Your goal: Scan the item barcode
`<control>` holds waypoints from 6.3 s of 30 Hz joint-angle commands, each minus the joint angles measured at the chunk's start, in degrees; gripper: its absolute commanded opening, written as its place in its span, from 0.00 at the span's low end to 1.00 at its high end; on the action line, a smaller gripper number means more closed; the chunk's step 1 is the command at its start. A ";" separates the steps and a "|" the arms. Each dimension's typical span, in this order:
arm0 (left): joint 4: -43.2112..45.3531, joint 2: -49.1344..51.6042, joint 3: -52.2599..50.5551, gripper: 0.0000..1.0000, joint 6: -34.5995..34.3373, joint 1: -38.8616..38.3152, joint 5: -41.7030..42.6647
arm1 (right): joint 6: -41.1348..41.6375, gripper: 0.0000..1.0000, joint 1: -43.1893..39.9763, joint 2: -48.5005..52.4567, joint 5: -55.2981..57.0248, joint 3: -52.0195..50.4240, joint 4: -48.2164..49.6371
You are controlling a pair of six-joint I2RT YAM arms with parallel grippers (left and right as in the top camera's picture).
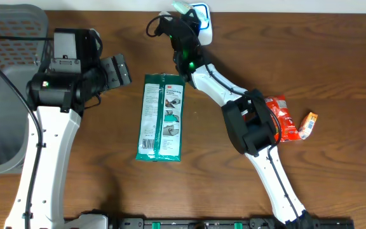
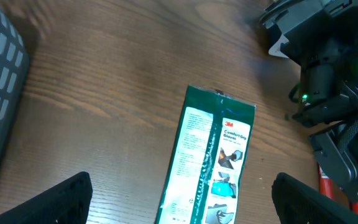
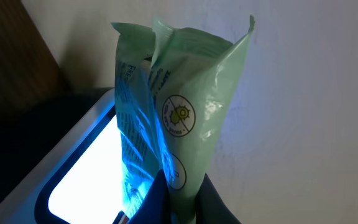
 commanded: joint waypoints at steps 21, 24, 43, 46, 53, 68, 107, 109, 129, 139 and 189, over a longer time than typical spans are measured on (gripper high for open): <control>-0.02 -0.09 0.00 0.93 0.57 0.24 -0.37 | 51.41 0.01 -12.11 -36.83 -16.33 0.42 -64.65; -0.02 -0.09 0.00 0.93 0.57 0.24 -0.35 | 55.34 0.01 -19.12 -39.06 -23.69 0.42 -73.70; -0.02 -0.09 0.00 0.93 0.57 0.24 -0.35 | 52.11 0.01 -55.98 -30.88 -33.83 -16.11 -80.43; -0.02 -0.09 0.00 0.93 0.57 0.24 -0.35 | 50.60 0.01 -57.86 -30.88 -34.71 -21.22 -75.78; -0.02 -0.09 0.00 0.93 0.57 0.24 -0.35 | 49.37 0.50 -59.47 -30.88 -35.17 -29.00 -67.17; -0.02 -0.09 0.00 0.93 0.57 0.24 -0.35 | 55.25 0.78 -59.08 -34.99 -61.44 -14.40 -80.81; -0.02 -0.09 0.00 0.93 0.57 0.24 -0.35 | 82.20 0.01 -18.40 -37.81 -47.15 -35.87 -83.84; -0.02 -0.09 0.00 0.93 0.57 0.24 -0.35 | 82.20 0.01 -18.05 -37.81 -47.12 -37.81 -82.36; -0.02 -0.09 0.00 0.93 0.55 0.24 -0.35 | 80.70 0.01 -18.10 -41.59 -48.89 -42.77 -71.10; -0.02 -0.09 0.00 0.93 0.55 0.24 -0.35 | 82.86 0.01 -18.53 -40.33 -42.38 -47.15 -63.60; -0.02 -0.09 0.00 0.93 0.57 0.24 -0.37 | 83.34 0.25 -10.23 -45.46 -52.19 -57.64 -62.05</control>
